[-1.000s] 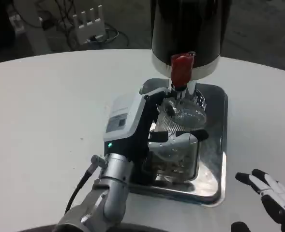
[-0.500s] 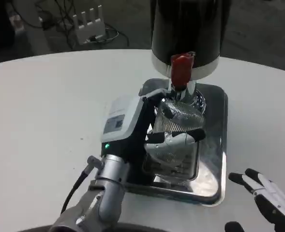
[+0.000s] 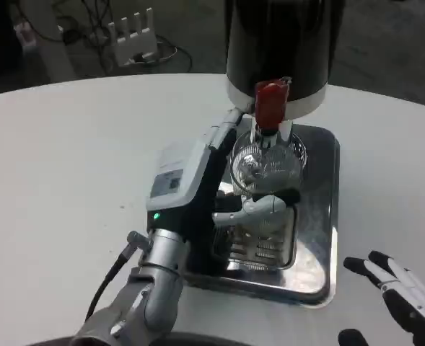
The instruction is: Grasp the cup under the faucet to collect the drink, then remove the cup.
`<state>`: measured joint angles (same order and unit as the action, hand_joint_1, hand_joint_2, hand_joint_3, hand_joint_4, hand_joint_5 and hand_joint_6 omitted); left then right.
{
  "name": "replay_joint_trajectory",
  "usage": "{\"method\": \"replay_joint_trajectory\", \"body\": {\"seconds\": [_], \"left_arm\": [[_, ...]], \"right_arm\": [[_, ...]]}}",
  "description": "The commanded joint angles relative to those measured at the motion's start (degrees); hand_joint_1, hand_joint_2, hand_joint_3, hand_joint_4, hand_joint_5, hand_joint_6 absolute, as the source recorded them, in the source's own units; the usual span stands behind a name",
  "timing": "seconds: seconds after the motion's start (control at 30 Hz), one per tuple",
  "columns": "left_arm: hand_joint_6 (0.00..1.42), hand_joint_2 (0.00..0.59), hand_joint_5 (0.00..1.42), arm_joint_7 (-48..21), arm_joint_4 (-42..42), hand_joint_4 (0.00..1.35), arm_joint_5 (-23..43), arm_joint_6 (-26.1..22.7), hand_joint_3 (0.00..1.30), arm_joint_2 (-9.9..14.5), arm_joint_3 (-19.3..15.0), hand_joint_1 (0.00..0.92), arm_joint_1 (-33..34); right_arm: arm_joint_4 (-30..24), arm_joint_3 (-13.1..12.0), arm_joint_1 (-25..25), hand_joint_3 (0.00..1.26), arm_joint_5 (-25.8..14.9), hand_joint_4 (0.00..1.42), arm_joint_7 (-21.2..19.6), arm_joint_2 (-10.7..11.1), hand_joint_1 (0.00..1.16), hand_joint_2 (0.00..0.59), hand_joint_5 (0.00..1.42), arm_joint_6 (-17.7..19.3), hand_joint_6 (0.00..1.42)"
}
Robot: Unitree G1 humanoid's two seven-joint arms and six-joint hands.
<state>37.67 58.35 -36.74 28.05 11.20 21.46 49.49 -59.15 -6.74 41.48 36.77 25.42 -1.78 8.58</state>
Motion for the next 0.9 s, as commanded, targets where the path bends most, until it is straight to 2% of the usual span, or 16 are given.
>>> {"method": "replay_joint_trajectory", "body": {"seconds": [0.03, 0.1, 0.2, 0.33, 0.47, 0.67, 0.77, 0.9], "left_arm": [[0.19, 0.0, 0.16, -1.31, -0.54, 0.01, -0.39, -0.43, 0.06, 0.6, 0.62, 0.24, -1.34], [0.17, 0.0, 0.14, -1.67, -0.6, 0.0, -0.19, -0.24, 0.05, 0.61, 0.55, 0.218, -1.55], [0.14, 0.0, 0.12, -2.49, -0.78, 0.0, 0.35, 0.22, 0.0, 0.64, 0.26, 0.12, -1.94], [0.02, 0.0, 0.01, -6.57, -2.42, 0.0, 4.24, 0.65, 0.0, 0.6, -2.08, 0.036, -3.84], [0.0, 0.0, 0.0, -9.06, -6.56, 0.0, 5.84, 0.24, 0.0, 0.77, -3.21, 0.032, -6.85], [0.0, 0.0, 0.0, -4.56, -12.35, 0.0, 5.21, 0.7, 0.0, 0.61, -5.32, 0.023, -12.02], [0.01, 0.011, 0.0, -4.66, -18.98, 0.0, 6.73, 1.32, 0.0, 0.54, -7.34, 0.001, -15.62], [0.03, 0.013, 0.02, -8.29, -32.27, 0.0, 9.65, -0.12, 0.0, 0.51, -10.16, 0.0, -21.72]], "right_arm": [[-0.85, -0.29, 0.51, 0.12, -0.59, 0.01, -0.86, 0.05, 0.27, 0.496, 0.0, 0.39, 0.0], [-0.85, -0.31, 0.51, 0.12, -0.58, 0.01, -0.83, 0.13, 0.27, 0.498, 0.0, 0.34, 0.0], [-0.85, -0.35, 0.62, 0.13, -0.59, 0.01, -1.05, 0.03, 0.26, 0.5, 0.0, 0.19, 0.0], [-0.85, 0.65, 0.67, 0.13, 0.0, 0.01, -1.12, 0.04, 0.26, 0.501, 0.0, -0.59, 0.0], [-0.85, 1.06, 0.21, 0.13, 0.29, 0.02, -1.29, 0.23, 0.26, 0.501, 0.0, -1.05, 0.0], [-0.85, 2.07, 0.74, 0.13, 0.78, 0.02, -1.63, 0.5, 0.25, 0.502, 0.0, -1.35, 0.0], [-0.85, 2.08, 0.76, 0.13, 0.8, 0.02, -1.89, 0.65, 0.25, 0.502, 0.0, -1.57, 0.0], [-0.85, 2.25, 0.9, 0.13, 0.65, 0.02, -2.19, 0.91, 0.25, 0.502, 0.0, -2.13, 0.0]]}}
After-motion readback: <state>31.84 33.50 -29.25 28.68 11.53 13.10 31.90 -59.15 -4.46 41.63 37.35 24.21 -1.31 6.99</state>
